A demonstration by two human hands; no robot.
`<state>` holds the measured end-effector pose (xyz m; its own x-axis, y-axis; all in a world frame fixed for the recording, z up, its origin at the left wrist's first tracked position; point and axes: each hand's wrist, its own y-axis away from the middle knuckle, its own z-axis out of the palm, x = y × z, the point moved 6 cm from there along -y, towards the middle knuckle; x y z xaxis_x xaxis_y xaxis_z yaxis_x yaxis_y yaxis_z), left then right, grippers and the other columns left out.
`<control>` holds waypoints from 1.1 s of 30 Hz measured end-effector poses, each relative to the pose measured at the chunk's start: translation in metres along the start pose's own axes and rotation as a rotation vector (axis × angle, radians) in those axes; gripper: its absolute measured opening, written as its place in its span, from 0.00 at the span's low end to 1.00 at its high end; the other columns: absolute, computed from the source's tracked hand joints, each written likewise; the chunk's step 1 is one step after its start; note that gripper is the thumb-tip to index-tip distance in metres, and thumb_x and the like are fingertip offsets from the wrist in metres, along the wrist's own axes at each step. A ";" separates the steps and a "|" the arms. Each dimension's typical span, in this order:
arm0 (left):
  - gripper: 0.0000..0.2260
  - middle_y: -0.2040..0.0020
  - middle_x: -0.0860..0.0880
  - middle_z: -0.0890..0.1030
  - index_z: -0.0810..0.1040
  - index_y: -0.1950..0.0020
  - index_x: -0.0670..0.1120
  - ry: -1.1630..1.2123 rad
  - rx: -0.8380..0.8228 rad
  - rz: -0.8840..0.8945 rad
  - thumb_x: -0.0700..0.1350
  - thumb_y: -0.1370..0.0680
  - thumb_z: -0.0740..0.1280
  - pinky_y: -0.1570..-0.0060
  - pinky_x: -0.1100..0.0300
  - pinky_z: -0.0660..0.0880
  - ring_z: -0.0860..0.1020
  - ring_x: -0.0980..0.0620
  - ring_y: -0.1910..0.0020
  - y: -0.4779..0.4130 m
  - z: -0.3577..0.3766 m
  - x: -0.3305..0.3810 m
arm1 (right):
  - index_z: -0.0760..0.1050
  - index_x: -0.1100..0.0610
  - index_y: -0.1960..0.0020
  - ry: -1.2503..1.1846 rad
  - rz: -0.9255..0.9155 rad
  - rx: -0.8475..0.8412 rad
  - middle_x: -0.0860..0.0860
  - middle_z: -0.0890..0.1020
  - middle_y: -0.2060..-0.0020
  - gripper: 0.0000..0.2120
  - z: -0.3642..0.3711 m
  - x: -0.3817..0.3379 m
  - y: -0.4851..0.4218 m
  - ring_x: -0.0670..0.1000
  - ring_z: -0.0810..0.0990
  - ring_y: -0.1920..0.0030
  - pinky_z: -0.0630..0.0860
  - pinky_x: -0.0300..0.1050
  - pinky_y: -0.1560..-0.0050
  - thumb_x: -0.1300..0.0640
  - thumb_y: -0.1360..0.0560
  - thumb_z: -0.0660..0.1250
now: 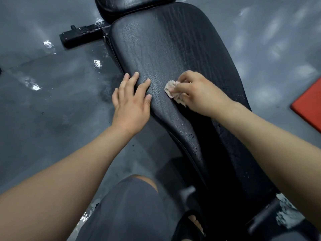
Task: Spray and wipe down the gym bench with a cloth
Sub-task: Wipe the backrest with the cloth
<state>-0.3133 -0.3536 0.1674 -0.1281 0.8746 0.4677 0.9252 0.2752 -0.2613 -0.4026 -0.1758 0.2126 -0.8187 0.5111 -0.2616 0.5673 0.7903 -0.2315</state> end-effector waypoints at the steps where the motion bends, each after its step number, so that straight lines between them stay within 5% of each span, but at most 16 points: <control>1: 0.18 0.19 0.47 0.60 0.71 0.26 0.52 -0.010 0.012 -0.008 0.51 0.16 0.60 0.23 0.37 0.49 0.52 0.45 0.19 -0.002 -0.001 0.003 | 0.84 0.54 0.46 0.011 -0.006 0.005 0.57 0.77 0.46 0.13 0.000 -0.002 0.005 0.60 0.76 0.50 0.77 0.55 0.48 0.54 0.25 0.64; 6: 0.12 0.24 0.47 0.67 0.76 0.36 0.47 -0.068 0.045 0.066 0.50 0.16 0.61 0.22 0.39 0.48 0.57 0.45 0.20 -0.027 -0.001 0.030 | 0.83 0.55 0.42 -0.022 -0.151 -0.024 0.56 0.78 0.45 0.13 0.009 -0.017 0.027 0.58 0.76 0.50 0.76 0.54 0.48 0.51 0.19 0.63; 16: 0.10 0.34 0.47 0.77 0.78 0.42 0.47 -0.188 0.161 0.155 0.49 0.20 0.62 0.26 0.42 0.58 0.70 0.43 0.30 -0.044 0.018 0.051 | 0.81 0.55 0.40 0.023 0.216 0.257 0.56 0.78 0.44 0.13 -0.009 0.048 0.010 0.62 0.75 0.48 0.78 0.58 0.50 0.55 0.21 0.63; 22: 0.12 0.35 0.46 0.78 0.78 0.42 0.47 -0.290 0.237 0.178 0.50 0.20 0.60 0.28 0.42 0.61 0.73 0.41 0.33 -0.043 0.023 0.053 | 0.81 0.55 0.43 -0.021 0.006 0.157 0.54 0.78 0.44 0.13 -0.004 0.032 0.008 0.59 0.75 0.49 0.76 0.53 0.46 0.53 0.20 0.60; 27: 0.11 0.35 0.47 0.78 0.78 0.43 0.47 -0.304 0.255 0.191 0.50 0.20 0.61 0.28 0.42 0.61 0.72 0.42 0.32 -0.041 0.023 0.055 | 0.79 0.57 0.41 0.068 0.304 0.275 0.56 0.78 0.42 0.18 -0.013 0.082 0.017 0.62 0.76 0.47 0.77 0.59 0.48 0.51 0.22 0.56; 33: 0.11 0.35 0.45 0.78 0.78 0.43 0.46 -0.316 0.278 0.185 0.49 0.21 0.62 0.28 0.41 0.63 0.73 0.40 0.33 -0.041 0.024 0.054 | 0.79 0.53 0.34 -0.006 0.015 0.218 0.52 0.79 0.45 0.15 -0.004 0.041 0.011 0.58 0.76 0.48 0.75 0.50 0.44 0.54 0.17 0.60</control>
<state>-0.3668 -0.3084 0.1835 -0.1123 0.9861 0.1220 0.8171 0.1616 -0.5534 -0.4298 -0.1447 0.2031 -0.8101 0.5193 -0.2720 0.5853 0.6905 -0.4250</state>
